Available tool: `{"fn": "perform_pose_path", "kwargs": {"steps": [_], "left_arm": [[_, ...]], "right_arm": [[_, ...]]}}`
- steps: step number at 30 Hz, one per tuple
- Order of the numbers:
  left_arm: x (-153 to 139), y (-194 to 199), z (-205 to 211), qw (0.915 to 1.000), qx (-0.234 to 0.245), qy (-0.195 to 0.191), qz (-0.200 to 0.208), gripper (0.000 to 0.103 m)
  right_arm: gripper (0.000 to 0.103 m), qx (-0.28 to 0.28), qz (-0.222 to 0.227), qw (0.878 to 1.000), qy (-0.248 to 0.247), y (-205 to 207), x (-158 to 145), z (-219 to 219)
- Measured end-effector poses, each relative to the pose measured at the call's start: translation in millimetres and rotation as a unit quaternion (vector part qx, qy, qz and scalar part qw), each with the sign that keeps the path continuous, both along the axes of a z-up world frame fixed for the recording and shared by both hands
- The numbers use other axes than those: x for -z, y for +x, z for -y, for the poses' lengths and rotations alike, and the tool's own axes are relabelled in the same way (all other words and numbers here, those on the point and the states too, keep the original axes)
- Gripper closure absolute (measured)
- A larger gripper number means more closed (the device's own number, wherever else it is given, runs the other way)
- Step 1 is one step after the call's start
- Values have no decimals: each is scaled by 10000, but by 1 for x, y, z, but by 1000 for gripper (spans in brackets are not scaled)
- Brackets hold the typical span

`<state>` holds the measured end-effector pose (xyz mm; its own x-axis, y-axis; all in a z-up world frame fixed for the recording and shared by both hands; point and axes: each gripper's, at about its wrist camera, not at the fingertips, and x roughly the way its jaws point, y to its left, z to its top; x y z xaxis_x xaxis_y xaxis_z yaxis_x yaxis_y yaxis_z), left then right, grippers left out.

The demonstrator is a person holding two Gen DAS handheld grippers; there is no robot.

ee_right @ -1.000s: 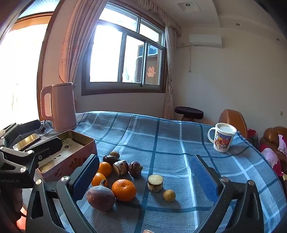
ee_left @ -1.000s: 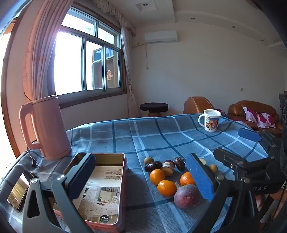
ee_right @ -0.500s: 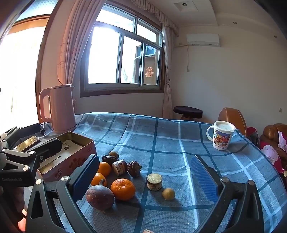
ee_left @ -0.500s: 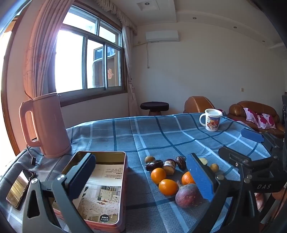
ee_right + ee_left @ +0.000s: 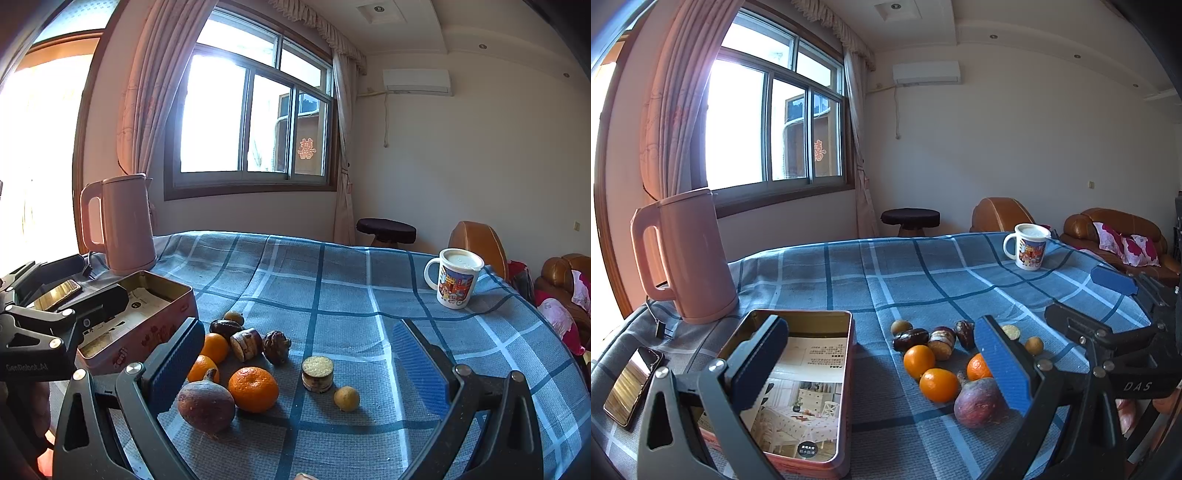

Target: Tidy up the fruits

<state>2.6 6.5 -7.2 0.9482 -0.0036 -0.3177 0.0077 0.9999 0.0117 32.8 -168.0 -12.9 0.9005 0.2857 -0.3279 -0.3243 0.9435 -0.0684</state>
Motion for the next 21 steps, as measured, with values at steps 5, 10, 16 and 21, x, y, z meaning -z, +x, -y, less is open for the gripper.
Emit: {"fn": "perform_pose_path", "kwargs": {"steps": [5,10,16,21], "left_arm": [[0,0,0,10000,-9,-3,-5,0],[2,-1,-1,10000,-11,-9,-16,0],[2,-1,-1,10000,-11,-9,-16,0],[2,-1,-1,10000,-12,-14,-22,0]], "right_arm": [[1,-5,-7,10000,2,-1,2,-1],[1,-15,-14,10000,19,-2,4,0],[1,-9,-28,10000,21,-2,6,1],[1,-8,-30,10000,29,-3,7,2]]}}
